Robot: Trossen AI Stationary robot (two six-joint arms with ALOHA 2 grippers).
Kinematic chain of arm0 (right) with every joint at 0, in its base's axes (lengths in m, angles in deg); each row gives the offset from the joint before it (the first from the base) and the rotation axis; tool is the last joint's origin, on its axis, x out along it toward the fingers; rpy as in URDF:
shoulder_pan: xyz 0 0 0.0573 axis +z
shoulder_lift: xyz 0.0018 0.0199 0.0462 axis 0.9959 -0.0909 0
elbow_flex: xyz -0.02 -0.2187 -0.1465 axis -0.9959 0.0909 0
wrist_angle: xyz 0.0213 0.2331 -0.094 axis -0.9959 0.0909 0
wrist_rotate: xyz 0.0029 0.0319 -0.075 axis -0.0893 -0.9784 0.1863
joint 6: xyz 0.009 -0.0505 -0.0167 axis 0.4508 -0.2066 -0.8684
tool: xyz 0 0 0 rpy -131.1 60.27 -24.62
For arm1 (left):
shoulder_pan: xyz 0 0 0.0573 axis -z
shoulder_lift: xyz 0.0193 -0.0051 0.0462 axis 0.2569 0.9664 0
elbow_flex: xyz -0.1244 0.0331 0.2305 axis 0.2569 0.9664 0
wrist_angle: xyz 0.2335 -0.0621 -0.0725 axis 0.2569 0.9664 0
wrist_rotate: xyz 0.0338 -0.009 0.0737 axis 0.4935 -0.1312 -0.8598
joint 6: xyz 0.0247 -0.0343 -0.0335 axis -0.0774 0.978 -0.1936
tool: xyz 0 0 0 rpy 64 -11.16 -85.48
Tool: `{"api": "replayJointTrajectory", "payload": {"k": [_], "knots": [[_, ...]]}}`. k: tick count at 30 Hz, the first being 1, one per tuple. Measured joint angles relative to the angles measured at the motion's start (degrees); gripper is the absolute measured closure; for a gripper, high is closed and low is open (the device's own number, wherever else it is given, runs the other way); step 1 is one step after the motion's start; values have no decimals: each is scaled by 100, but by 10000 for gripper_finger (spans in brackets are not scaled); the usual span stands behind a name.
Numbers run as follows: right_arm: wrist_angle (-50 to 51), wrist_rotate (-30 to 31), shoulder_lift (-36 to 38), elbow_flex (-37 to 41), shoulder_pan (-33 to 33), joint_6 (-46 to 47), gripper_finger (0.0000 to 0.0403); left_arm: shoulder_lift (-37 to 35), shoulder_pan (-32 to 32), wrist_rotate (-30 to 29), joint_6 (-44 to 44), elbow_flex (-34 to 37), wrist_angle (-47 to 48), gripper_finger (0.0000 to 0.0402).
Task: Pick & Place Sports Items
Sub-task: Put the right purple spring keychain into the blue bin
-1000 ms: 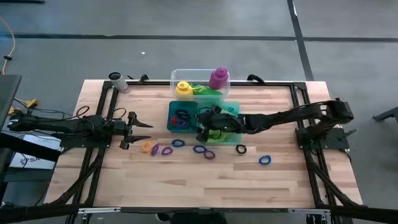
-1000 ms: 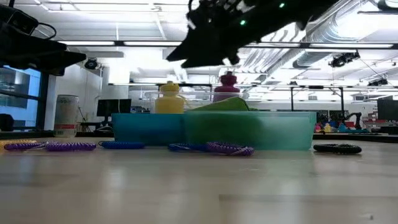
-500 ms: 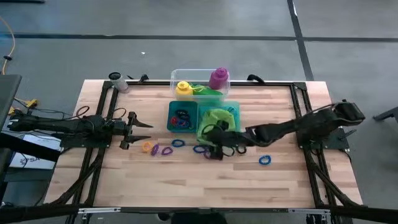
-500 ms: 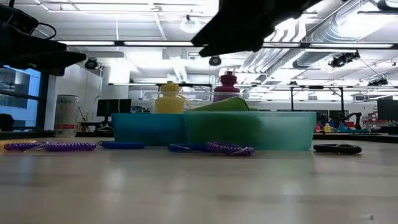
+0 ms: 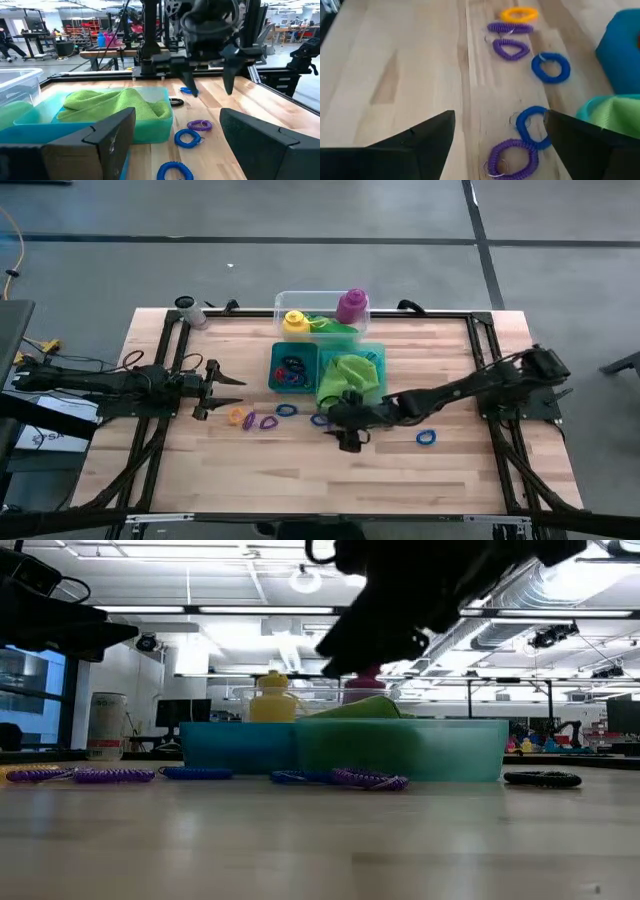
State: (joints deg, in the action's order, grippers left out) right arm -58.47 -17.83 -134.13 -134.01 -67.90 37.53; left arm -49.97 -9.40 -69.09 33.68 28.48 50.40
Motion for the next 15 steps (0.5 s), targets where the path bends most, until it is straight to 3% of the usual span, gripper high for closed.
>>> {"api": "replayJointTrajectory", "payload": {"k": [15], "knots": [[261, 25, -419, 0, 0, 358, 158, -1, 1, -1, -1, 0, 1, 165]]}}
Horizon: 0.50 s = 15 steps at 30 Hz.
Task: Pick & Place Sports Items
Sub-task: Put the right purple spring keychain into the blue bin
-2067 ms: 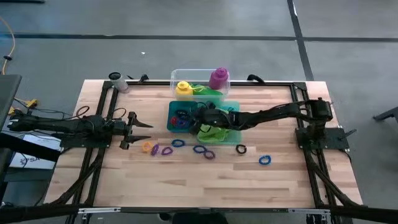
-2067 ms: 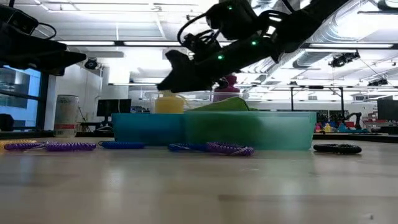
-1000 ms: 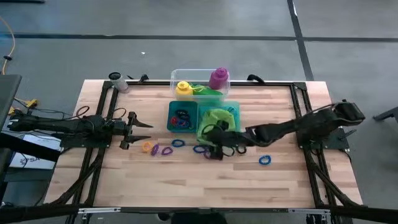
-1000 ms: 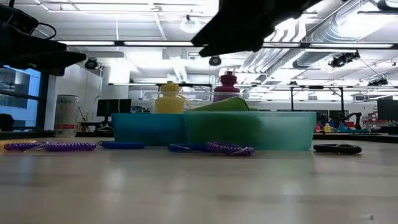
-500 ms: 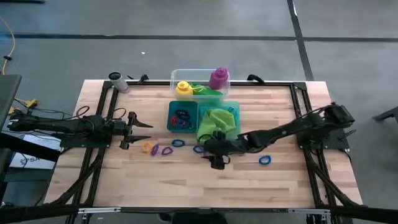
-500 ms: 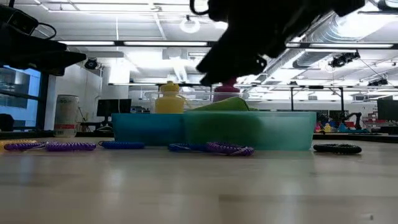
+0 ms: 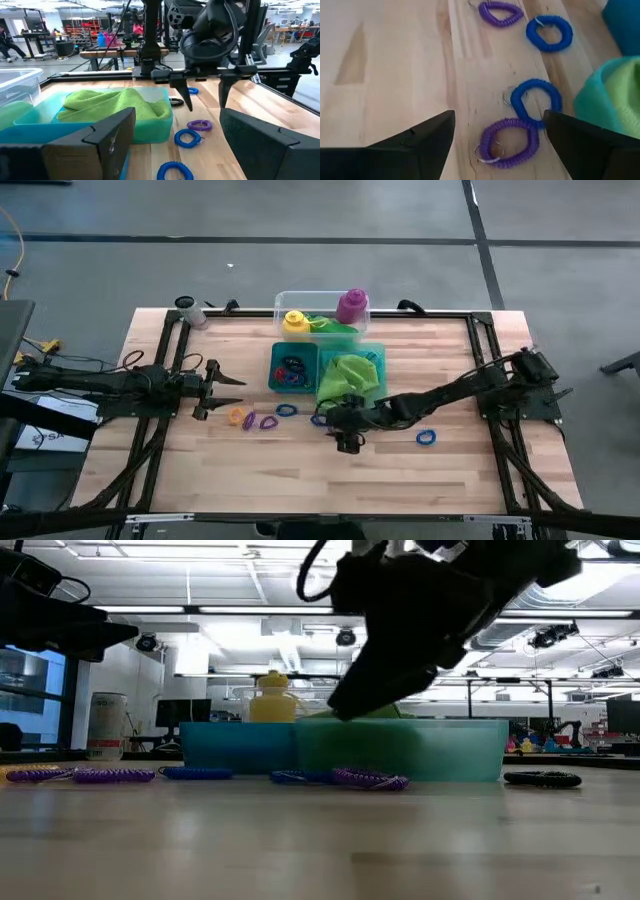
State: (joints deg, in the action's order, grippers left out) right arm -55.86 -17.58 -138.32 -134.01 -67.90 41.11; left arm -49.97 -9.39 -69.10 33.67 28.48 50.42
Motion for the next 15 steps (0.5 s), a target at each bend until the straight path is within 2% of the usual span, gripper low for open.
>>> {"api": "replayJointTrajectory", "payload": {"k": [15], "knots": [[45, 19, 0, 0, 190, 191, 158, 2, -1, 1, 0, 0, -2, 165]]}}
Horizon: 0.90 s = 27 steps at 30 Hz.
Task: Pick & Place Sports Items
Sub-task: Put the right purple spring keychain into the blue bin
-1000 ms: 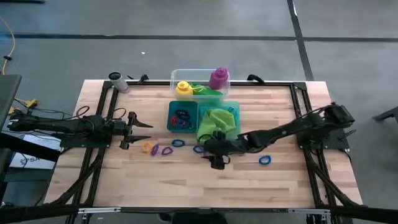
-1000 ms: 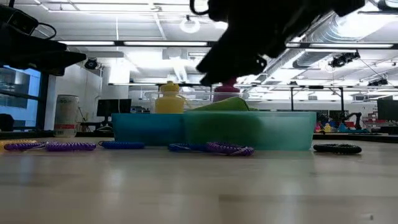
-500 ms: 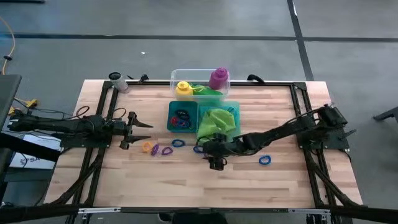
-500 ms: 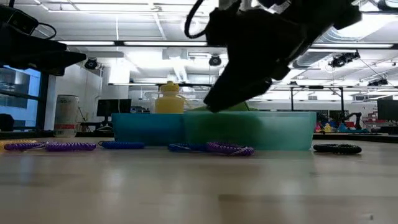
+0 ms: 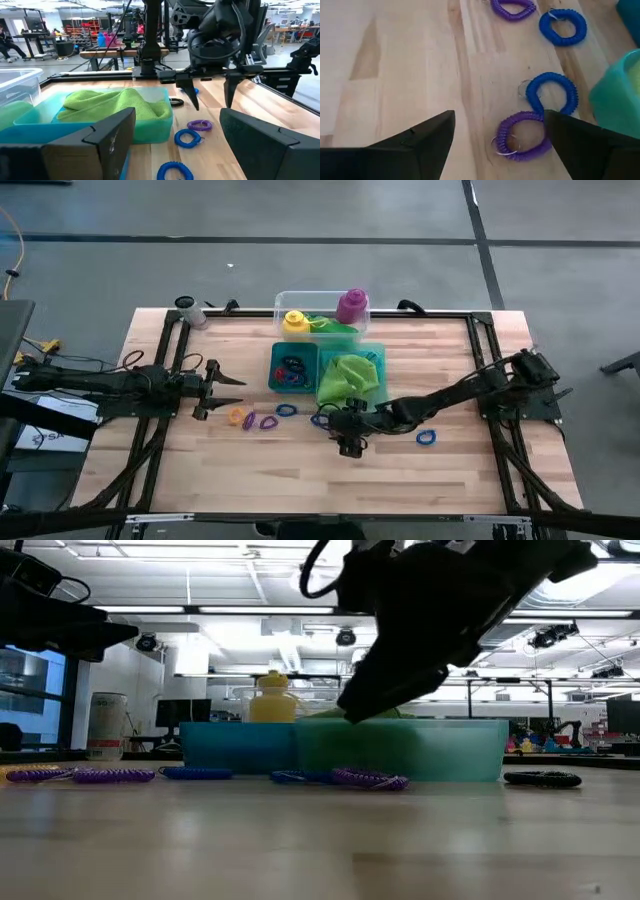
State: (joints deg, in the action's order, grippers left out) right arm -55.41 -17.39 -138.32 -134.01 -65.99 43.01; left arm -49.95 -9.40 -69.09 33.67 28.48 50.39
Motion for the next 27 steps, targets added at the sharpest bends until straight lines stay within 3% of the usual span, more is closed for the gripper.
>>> {"api": "replayJointTrajectory", "payload": {"k": [20, 27], "knots": [[-374, 81, -1055, -26, 65, 170, 159, 0, -1, 1, 0, 0, 2, 165], [-321, 27, -1080, -15, 60, 199, 188, 0, -1, 0, 0, -1, 1, 165]]}}
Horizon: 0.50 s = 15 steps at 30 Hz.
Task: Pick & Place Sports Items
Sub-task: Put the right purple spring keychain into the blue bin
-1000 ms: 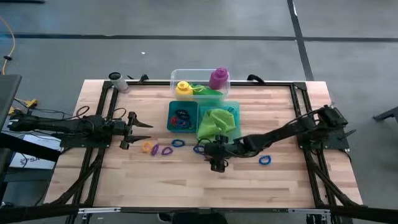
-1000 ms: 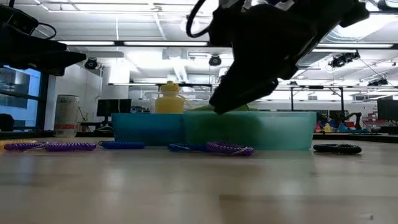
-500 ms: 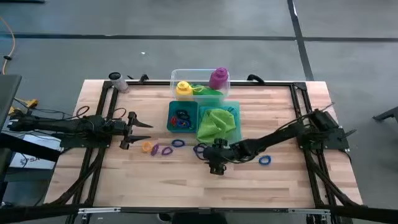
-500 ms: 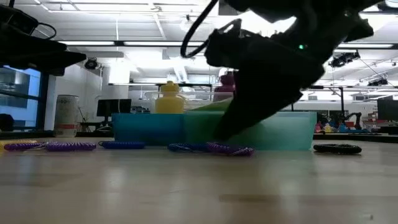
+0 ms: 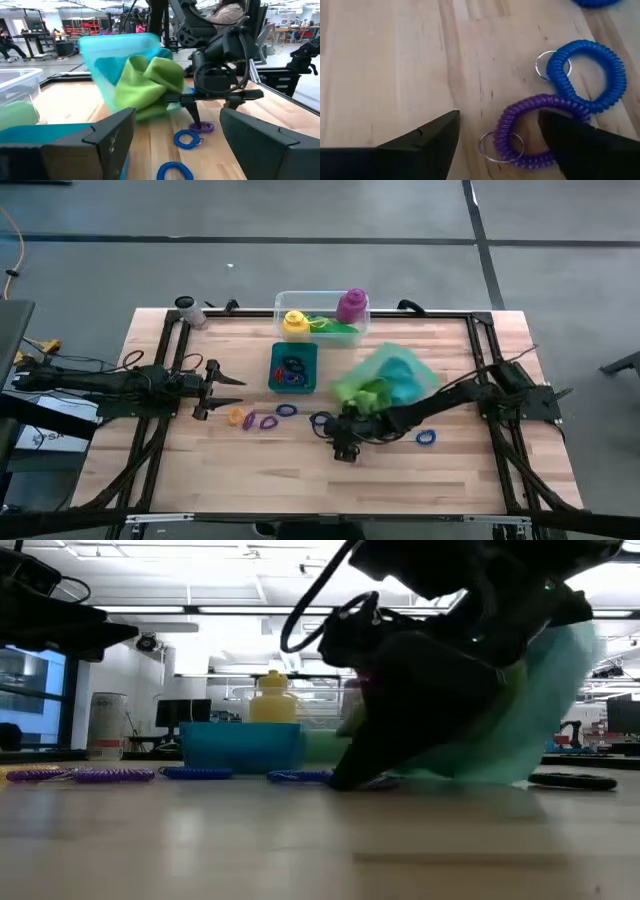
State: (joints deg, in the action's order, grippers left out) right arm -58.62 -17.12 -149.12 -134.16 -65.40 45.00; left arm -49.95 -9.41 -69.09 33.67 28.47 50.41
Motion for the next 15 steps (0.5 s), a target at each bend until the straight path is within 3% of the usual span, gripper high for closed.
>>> {"api": "replayJointTrajectory", "payload": {"k": [15], "knots": [[30, -8, -11, 11, -9, -21, 295, 0, 0, 0, 0, -1, 1, 165]]}}
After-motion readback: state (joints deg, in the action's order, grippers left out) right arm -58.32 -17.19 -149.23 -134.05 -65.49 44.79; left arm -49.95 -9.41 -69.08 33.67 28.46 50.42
